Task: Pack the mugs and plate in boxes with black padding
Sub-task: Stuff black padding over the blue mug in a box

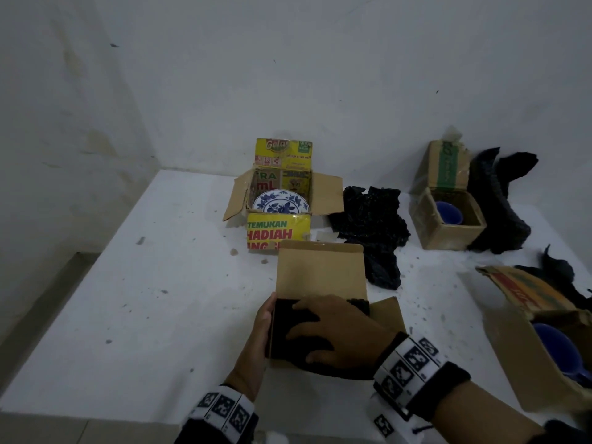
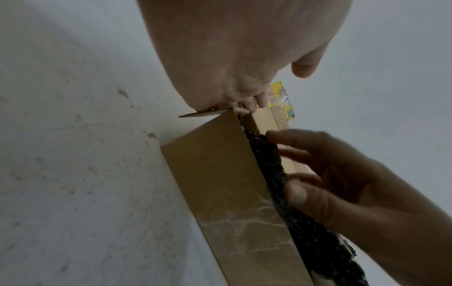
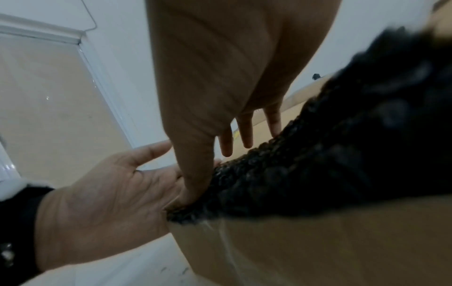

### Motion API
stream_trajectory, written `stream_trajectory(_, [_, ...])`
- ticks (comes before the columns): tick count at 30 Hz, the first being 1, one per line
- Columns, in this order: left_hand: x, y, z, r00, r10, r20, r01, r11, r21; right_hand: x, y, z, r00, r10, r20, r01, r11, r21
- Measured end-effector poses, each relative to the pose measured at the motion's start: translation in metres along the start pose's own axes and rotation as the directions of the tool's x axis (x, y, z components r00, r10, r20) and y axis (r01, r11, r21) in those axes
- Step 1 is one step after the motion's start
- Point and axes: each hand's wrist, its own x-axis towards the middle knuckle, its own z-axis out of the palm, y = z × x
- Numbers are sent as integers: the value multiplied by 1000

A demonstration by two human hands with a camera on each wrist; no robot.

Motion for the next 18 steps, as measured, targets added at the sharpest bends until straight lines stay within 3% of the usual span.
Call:
stream_trajectory(6, [-1, 5, 3, 1000, 22, 0, -22, 1000, -9, -2, 7, 3, 997, 53, 57, -53, 999, -7])
stream_trajectory(10, [0, 5, 2, 999, 35, -29, -34, 999, 32, -2, 2, 9, 997, 55, 59, -46, 988, -148])
stream_trajectory(18, [-1, 4, -1, 999, 37, -19, -37, 999, 18, -2, 3, 15, 997, 38, 72, -35, 999, -35])
